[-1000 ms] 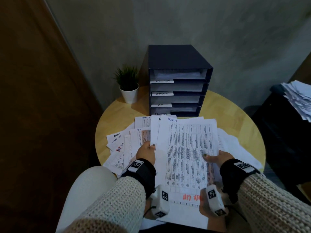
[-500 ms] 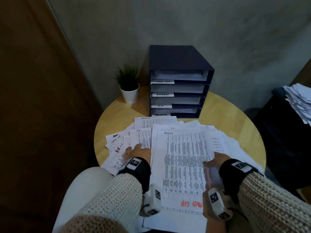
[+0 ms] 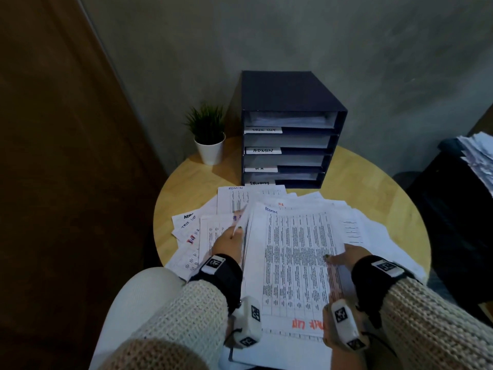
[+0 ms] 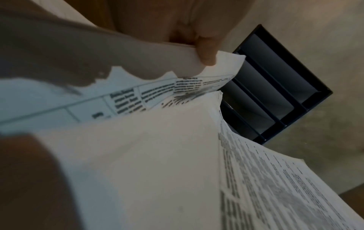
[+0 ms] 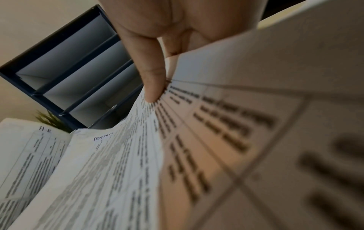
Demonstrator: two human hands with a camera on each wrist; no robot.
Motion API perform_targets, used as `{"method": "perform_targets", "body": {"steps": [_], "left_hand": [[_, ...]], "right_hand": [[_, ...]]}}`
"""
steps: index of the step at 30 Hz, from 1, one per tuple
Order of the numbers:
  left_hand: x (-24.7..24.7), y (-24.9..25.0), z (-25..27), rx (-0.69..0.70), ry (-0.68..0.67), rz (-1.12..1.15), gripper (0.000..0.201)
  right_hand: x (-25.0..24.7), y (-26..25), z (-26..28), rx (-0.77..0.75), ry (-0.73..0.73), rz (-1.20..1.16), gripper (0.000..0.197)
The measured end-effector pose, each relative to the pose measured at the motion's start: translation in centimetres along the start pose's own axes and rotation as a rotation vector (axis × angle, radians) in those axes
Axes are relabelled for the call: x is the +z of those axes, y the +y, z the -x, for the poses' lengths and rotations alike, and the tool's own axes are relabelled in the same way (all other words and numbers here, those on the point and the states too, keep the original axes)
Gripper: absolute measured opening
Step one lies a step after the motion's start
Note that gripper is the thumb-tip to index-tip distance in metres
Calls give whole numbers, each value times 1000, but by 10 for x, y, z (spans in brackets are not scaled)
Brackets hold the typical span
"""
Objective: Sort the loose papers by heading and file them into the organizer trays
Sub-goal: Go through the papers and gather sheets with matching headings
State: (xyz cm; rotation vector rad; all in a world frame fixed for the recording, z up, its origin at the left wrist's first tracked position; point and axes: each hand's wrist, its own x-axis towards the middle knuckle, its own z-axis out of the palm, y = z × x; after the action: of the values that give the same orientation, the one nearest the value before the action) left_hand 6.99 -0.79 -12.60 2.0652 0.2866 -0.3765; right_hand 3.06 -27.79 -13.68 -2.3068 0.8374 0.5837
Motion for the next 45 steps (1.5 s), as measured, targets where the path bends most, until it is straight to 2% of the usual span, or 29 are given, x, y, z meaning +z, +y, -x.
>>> {"method": "perform_targets", "body": {"steps": [4, 6, 9, 10, 13, 16, 17, 20, 21, 26, 28, 31, 32, 34, 36, 37, 40, 41, 43, 45], "left_hand": [[1, -1, -8, -64, -43, 96, 58], [-3, -4, -15, -127, 1, -23, 61], [-14, -13, -20, -231, 108, -290, 45], [-16, -15, -20, -262, 126, -303, 48], [-21, -19, -20, -315, 169, -283, 80], [-21, -21, -25, -309, 232, -164, 91], [-21, -23, -28, -290, 246, -135, 86], [-24, -22, -31, -166, 194, -96, 40], [-23, -20, -32, -148, 173, -86, 36], [-13, -7, -17, -93, 88, 42, 61], [-14, -4, -19, -108, 91, 39, 57], [-21, -10, -26, -187, 95, -92, 44], [-23, -13, -27, -198, 90, -82, 48], [-20, -19, -28, -230, 72, -116, 73], [-20, -18, -27, -234, 79, -44, 94], [-22, -15, -26, -239, 77, -16, 93], [-31, -13, -27, -200, 6, -94, 45], [-32, -12, -27, -181, -2, -140, 35], [-29, -12, -29, -106, 2, -151, 35], [-23, -11, -28, -29, 61, -158, 40]], "right_hand": [[2, 2, -3, 9, 21, -29, 73], [3, 2, -4, 10, 25, -5, 67], [6, 2, -5, -3, 35, 3, 56], [7, 1, -5, -6, 33, 8, 56], [9, 1, -5, -4, 35, -3, 64], [8, 1, -5, 1, 42, -21, 68], [8, 2, -6, -2, 37, -29, 68], [8, 2, -8, 0, 9, 6, 68], [8, 3, -9, 0, 9, 10, 67], [8, 3, -8, 7, -7, 52, 67], [7, 2, -7, 10, -12, 48, 71], [8, 2, -10, 9, -12, 45, 70], [8, 2, -10, 10, -11, 47, 68], [8, 1, -9, 7, -11, 65, 64], [8, 1, -9, 3, -4, 79, 58], [8, 2, -9, 0, -7, 76, 55], [8, 1, -7, -10, -14, 57, 54], [8, 2, -8, -11, -14, 36, 56], [8, 3, -7, -13, -11, -6, 59], [9, 4, -6, -13, -14, 8, 61]]}}
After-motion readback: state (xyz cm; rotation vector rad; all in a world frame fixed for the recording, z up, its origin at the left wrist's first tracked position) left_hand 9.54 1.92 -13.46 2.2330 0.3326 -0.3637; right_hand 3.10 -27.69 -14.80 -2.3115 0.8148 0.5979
